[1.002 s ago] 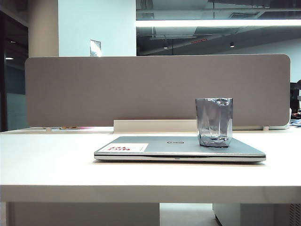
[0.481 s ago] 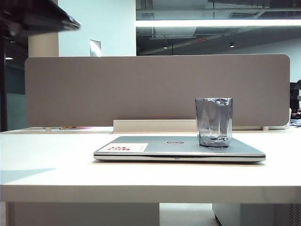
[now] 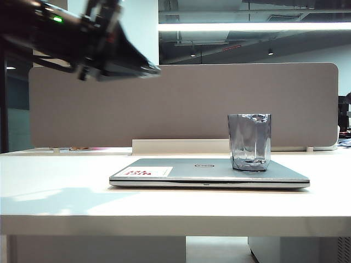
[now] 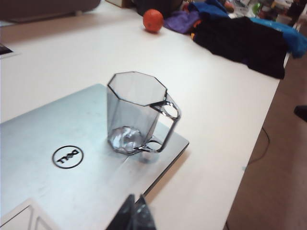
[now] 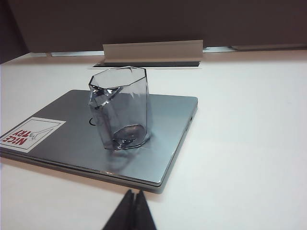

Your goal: Pick up the water cup and place it on the left side of the laptop.

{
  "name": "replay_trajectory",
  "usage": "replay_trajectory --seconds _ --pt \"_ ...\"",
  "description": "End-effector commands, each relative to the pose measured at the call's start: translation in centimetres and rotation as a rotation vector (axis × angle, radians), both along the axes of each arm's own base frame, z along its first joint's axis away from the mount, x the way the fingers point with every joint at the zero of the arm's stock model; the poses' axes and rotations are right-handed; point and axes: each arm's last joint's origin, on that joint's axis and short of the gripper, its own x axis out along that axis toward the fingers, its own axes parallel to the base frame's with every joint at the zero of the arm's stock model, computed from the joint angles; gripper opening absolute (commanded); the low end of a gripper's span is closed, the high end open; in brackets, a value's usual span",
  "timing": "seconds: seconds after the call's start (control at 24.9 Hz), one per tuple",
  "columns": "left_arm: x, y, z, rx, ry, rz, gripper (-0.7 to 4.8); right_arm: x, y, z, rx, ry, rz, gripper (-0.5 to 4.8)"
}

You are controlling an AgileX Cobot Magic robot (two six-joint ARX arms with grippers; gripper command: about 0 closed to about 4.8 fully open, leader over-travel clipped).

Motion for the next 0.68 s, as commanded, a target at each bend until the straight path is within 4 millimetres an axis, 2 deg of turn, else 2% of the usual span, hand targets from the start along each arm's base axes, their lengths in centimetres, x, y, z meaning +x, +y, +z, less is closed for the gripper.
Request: replay_trajectory --seconds 0.04,0.44,0.48,0.6,0.68 --pt "0.4 -2.1 -0.1 0.043 -0.053 0.002 -0.03 0.0 0.0 0.0 -0.001 -0.009 -0.005 -0.01" --pt "-1.5 -9.6 -3.2 0.068 -0.145 0.142 -0.01 0.0 0.0 0.0 -0.005 -0.009 -0.007 -0.01" --pt "-1.8 -10.8 -3.7 0.064 -0.133 0.187 0.14 0.0 -0.1 0.0 -0.006 -0.010 -0.029 -0.01" --pt "-1.9 -13.6 -4.5 0.054 -0.093 0.238 1.17 0.1 -0.2 0.0 -0.008 -0.011 -0.054 -0.01" --pt "-1.8 -14.9 -4.9 0.045 -0.074 0.250 1.25 0.1 -0.2 0.0 -0.008 -0.012 -0.053 -0.01"
